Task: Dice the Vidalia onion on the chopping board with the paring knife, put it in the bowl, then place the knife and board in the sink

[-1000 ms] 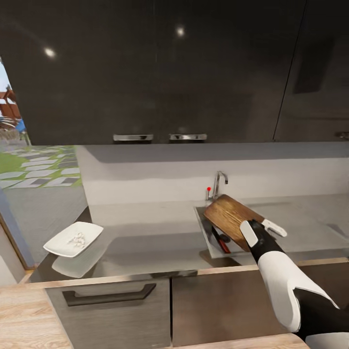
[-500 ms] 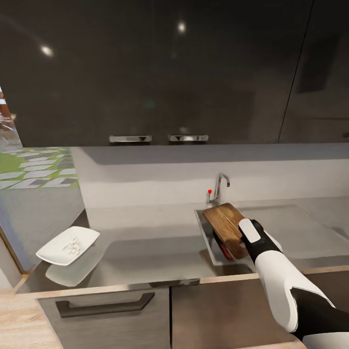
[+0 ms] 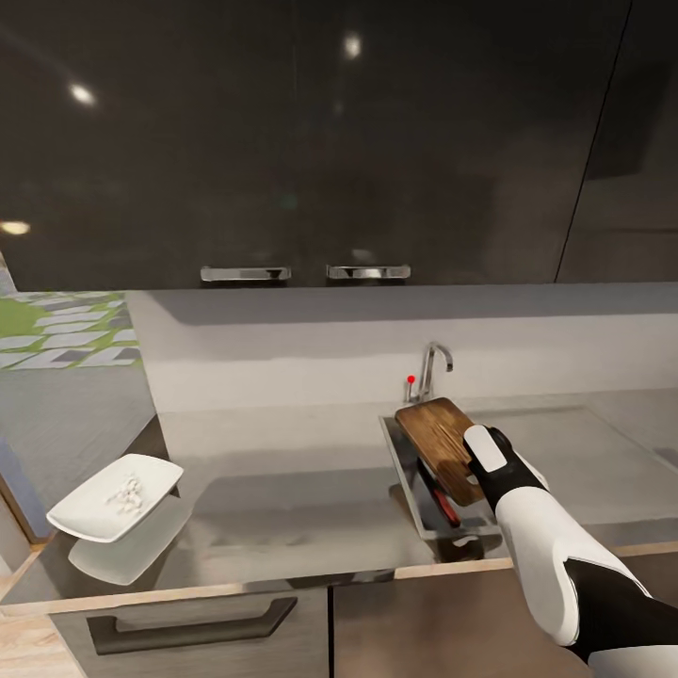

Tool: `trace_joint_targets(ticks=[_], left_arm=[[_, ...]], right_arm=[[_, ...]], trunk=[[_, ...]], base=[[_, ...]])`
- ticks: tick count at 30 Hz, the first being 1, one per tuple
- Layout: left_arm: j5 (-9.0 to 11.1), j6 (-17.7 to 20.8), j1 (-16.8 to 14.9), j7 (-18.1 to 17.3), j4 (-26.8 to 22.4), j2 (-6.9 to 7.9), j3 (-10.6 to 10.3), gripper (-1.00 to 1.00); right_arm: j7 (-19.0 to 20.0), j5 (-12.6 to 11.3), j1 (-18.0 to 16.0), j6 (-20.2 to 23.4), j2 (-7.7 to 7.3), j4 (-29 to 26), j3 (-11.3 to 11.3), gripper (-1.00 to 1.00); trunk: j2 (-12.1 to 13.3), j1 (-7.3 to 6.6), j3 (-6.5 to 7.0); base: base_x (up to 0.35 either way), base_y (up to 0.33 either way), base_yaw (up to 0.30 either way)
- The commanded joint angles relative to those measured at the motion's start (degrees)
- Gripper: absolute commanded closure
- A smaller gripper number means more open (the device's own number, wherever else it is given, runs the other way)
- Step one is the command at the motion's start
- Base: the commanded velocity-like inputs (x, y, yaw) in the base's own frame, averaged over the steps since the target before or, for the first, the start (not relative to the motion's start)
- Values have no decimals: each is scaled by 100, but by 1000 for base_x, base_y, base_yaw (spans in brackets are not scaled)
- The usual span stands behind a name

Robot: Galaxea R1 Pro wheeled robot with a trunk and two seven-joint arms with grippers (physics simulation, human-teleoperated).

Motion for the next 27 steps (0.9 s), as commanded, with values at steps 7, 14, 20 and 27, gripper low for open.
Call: trace_joint_targets(ticks=[7, 14, 20, 27], left_arm=[[37, -35, -7, 3, 22, -1, -50, -100], [37, -35, -7, 3, 22, -1, -50, -100], [37, -35, -7, 3, 22, -1, -50, -100], [37, -35, -7, 3, 22, -1, -50, -100]], right_arm=[[-40, 16, -1, 18, 26, 42, -39, 100], [-65, 18, -1, 2, 57, 54, -50, 100], [-66, 13, -1, -16, 58, 186, -50, 100], [-63, -51, -1, -25, 58, 237, -50, 100]], trunk=[[-5, 2, -2], [-5, 2, -40], [-5, 2, -94], [-5, 2, -158]], base=[[1, 0, 0], [0, 0, 0], [8, 0, 0], [123, 0, 0]])
